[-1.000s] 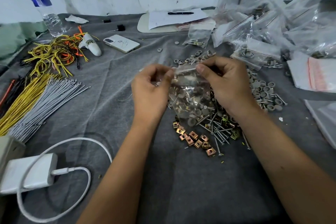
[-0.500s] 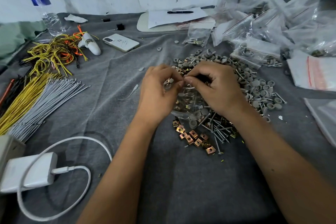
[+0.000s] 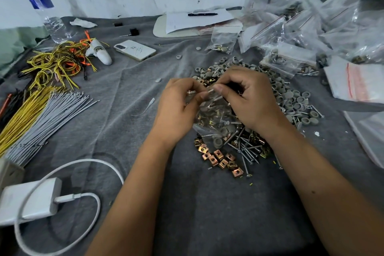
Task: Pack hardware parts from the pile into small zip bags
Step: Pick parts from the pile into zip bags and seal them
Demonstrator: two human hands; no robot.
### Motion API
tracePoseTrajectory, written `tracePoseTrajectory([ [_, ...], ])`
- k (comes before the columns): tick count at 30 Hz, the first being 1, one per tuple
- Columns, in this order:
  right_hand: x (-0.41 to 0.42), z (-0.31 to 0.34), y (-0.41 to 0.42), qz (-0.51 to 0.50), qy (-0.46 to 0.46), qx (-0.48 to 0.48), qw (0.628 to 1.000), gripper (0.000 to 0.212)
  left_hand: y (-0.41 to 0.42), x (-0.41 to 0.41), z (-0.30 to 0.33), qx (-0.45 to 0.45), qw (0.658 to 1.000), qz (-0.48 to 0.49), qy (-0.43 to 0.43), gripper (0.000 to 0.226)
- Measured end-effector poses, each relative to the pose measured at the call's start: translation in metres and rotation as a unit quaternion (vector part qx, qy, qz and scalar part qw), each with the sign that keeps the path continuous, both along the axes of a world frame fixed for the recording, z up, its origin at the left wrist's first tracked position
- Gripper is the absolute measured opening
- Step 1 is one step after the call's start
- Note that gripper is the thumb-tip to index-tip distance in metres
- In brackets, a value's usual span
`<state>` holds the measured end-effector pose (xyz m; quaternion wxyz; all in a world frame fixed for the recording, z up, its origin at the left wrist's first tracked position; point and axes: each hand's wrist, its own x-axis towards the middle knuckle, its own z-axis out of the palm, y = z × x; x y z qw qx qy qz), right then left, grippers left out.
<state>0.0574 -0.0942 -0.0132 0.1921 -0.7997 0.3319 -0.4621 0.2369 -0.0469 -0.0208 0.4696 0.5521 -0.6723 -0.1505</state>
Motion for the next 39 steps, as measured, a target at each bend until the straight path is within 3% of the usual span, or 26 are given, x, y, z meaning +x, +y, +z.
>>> tracePoseTrajectory([
  [6,-0.006,-0.001,-0.005,-0.02,-0.048,0.02,0.998,0.002,0.0,0.007,-0.001,0.047,0.996,0.015,0.074,0.007],
  [12,-0.014,-0.003,-0.01,-0.035,-0.086,0.051,0.994,0.005,0.001,0.009,0.002,0.062,0.978,0.032,0.196,0.02],
  [16,-0.012,-0.003,-0.008,-0.02,-0.107,0.079,0.991,0.007,0.002,0.009,0.002,0.063,0.97,0.029,0.231,0.023],
  [21,-0.005,-0.005,-0.004,0.005,-0.097,0.132,0.987,0.007,0.001,0.008,0.0,0.058,0.975,0.031,0.213,0.017],
  [26,-0.004,-0.004,-0.004,-0.006,-0.144,0.124,0.982,0.01,0.0,0.01,-0.004,0.069,0.948,0.029,0.311,0.015],
  [30,-0.003,-0.005,-0.004,-0.012,-0.151,0.128,0.98,0.01,-0.001,0.01,-0.004,0.059,0.953,0.025,0.297,0.026],
  [34,0.001,-0.008,-0.003,0.004,-0.113,0.128,0.985,0.004,-0.002,0.01,-0.007,0.052,0.98,0.047,0.185,0.006],
  [39,0.005,-0.009,-0.002,0.007,-0.117,0.138,0.983,0.009,-0.001,0.002,-0.008,0.041,0.987,0.024,0.152,0.011],
])
